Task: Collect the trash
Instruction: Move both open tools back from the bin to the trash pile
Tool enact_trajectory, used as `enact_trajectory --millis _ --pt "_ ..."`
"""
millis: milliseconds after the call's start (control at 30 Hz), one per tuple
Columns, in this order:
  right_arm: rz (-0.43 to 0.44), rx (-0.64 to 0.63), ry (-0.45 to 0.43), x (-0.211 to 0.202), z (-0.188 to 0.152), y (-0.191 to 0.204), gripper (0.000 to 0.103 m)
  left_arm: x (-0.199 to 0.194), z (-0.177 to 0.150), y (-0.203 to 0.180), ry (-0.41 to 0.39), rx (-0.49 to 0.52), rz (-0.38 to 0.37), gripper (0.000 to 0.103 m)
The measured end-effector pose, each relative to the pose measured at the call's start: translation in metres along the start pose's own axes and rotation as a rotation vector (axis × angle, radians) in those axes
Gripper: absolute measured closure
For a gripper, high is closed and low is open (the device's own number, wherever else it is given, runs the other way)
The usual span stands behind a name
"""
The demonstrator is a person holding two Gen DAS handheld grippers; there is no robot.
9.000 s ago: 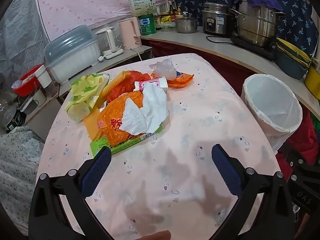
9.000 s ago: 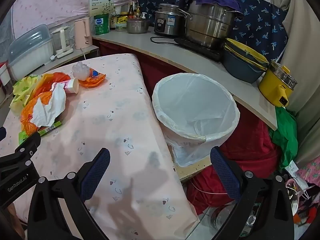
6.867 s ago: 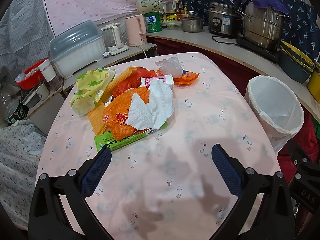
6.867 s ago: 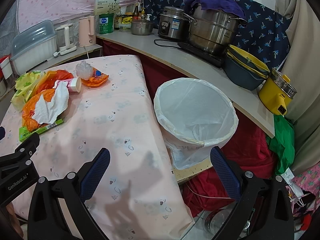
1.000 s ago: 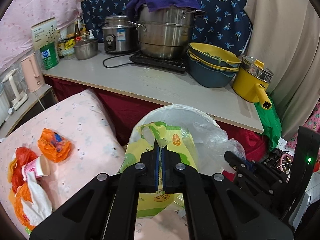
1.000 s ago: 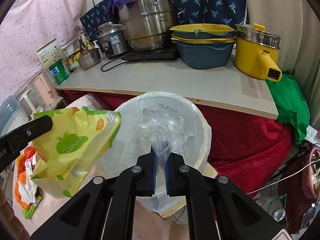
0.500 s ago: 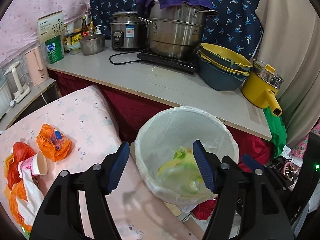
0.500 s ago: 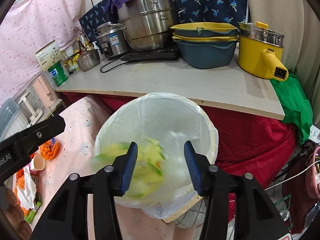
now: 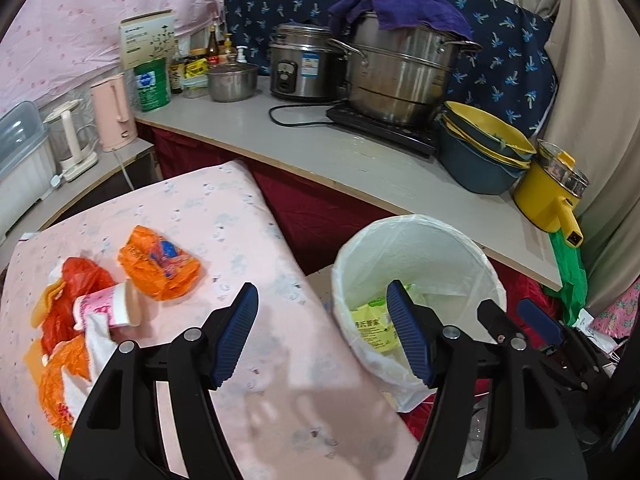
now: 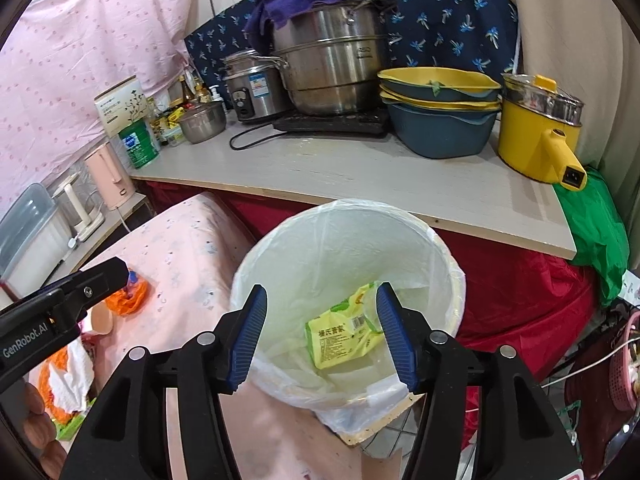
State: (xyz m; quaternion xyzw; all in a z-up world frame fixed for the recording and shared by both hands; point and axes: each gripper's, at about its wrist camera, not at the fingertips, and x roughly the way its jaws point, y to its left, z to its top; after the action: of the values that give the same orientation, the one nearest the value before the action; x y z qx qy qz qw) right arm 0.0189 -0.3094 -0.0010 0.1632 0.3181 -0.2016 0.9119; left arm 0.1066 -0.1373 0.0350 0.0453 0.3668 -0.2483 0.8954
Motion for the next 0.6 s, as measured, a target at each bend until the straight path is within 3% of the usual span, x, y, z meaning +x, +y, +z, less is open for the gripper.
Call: enact_trajectory --millis 600 --pt "0.139 -0.172 0.016 -0.025 -0.020 0.110 0.047 -0.057 -0.033 0.116 -0.018 -0.168 0.159 0.036"
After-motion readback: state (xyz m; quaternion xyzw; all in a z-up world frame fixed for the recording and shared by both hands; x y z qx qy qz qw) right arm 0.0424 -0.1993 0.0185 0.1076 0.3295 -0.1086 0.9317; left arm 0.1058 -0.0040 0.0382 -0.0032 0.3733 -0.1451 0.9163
